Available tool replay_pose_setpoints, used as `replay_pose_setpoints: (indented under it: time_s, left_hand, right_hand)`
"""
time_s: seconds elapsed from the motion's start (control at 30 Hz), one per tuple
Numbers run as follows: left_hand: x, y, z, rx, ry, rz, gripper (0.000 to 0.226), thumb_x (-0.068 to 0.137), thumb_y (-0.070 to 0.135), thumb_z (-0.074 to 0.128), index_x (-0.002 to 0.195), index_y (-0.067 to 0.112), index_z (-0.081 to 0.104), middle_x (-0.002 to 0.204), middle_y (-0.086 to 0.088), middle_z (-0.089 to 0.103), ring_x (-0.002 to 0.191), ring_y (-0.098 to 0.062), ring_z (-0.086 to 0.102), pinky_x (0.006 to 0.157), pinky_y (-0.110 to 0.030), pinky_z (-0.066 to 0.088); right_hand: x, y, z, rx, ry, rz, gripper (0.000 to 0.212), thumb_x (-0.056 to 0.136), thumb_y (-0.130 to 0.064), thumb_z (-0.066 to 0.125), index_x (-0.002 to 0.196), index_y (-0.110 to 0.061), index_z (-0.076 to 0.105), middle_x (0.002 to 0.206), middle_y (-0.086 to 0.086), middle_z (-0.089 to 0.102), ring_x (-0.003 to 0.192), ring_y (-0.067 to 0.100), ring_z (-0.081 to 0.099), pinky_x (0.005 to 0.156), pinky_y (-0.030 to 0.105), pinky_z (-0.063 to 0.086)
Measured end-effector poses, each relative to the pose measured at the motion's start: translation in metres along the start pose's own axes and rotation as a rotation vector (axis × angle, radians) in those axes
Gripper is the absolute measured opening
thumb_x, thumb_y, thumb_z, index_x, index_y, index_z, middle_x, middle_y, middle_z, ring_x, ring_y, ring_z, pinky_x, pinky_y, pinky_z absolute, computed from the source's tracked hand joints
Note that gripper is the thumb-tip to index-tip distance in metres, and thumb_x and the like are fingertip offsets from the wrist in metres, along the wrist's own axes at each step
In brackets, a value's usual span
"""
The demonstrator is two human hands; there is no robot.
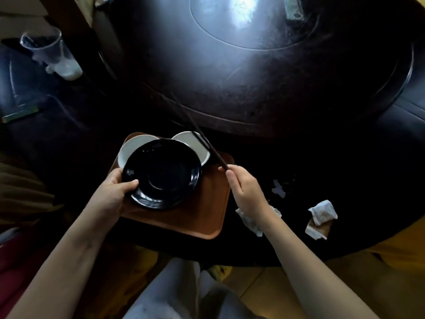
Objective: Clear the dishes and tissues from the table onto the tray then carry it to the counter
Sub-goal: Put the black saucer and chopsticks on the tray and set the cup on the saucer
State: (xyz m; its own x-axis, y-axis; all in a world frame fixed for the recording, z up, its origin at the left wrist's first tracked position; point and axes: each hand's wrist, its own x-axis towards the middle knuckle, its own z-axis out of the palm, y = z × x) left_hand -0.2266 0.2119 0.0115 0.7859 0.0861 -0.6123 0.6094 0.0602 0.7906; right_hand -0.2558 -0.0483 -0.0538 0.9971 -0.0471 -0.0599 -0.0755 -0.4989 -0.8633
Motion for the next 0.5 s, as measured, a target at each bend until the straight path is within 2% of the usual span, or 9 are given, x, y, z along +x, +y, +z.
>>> replay_pose_setpoints:
  time_s: [0.1, 0.2, 0.33, 0.4, 0.5]
  left_hand:
    - [-0.008, -0.014, -0.027, 0.061, 0.015, -0.057, 0.025, 0.09, 0.0, 0.044, 0.086, 0.024, 0.052, 0.09, -0.005, 0.059, 0.075, -0.02, 0.06, 0.041, -0.026, 0.055]
    - [-0.009, -0.017, -0.054, 0.098, -0.005, -0.094, 0.025, 0.09, 0.001, 0.044, 0.087, 0.024, 0.052, 0.092, -0.005, 0.058, 0.079, -0.022, 0.059, 0.039, -0.03, 0.054]
    - [-0.008, -0.02, -0.069, 0.161, -0.037, -0.138, 0.024, 0.09, -0.001, 0.044, 0.088, 0.022, 0.053, 0.091, -0.007, 0.058, 0.078, -0.024, 0.059, 0.038, -0.03, 0.053]
    - [-0.006, -0.016, -0.086, 0.178, -0.048, -0.165, 0.024, 0.089, -0.002, 0.045, 0.089, 0.021, 0.053, 0.091, -0.009, 0.058, 0.078, -0.027, 0.06, 0.039, -0.032, 0.053]
    - [-0.002, -0.01, -0.108, 0.202, -0.062, -0.182, 0.024, 0.089, -0.002, 0.045, 0.089, 0.02, 0.054, 0.09, -0.01, 0.058, 0.075, -0.027, 0.06, 0.038, -0.03, 0.051]
  right_hand:
    - [-0.023, 0.003, 0.021, -0.043, -0.02, -0.105, 0.038, 0.092, -0.031, 0.042, 0.117, -0.01, 0.062, 0.096, 0.005, 0.062, 0.09, 0.013, 0.06, 0.081, 0.022, 0.046]
    - [-0.042, 0.0, 0.041, -0.069, -0.006, -0.133, 0.045, 0.091, -0.04, 0.041, 0.119, -0.012, 0.062, 0.086, 0.002, 0.056, 0.08, 0.008, 0.055, 0.074, 0.011, 0.043]
    - [-0.059, 0.01, 0.047, -0.16, 0.116, -0.117, 0.051, 0.092, -0.051, 0.036, 0.118, -0.016, 0.064, 0.083, 0.0, 0.057, 0.074, 0.007, 0.056, 0.066, 0.017, 0.046]
    - [-0.062, 0.009, 0.056, -0.24, 0.097, -0.109, 0.056, 0.092, -0.056, 0.029, 0.118, -0.019, 0.063, 0.083, -0.001, 0.056, 0.073, 0.009, 0.057, 0.065, 0.018, 0.045]
    - [-0.063, 0.008, 0.064, -0.404, 0.089, -0.122, 0.045, 0.091, -0.047, 0.04, 0.116, -0.02, 0.065, 0.082, 0.0, 0.058, 0.074, 0.015, 0.06, 0.063, 0.021, 0.045]
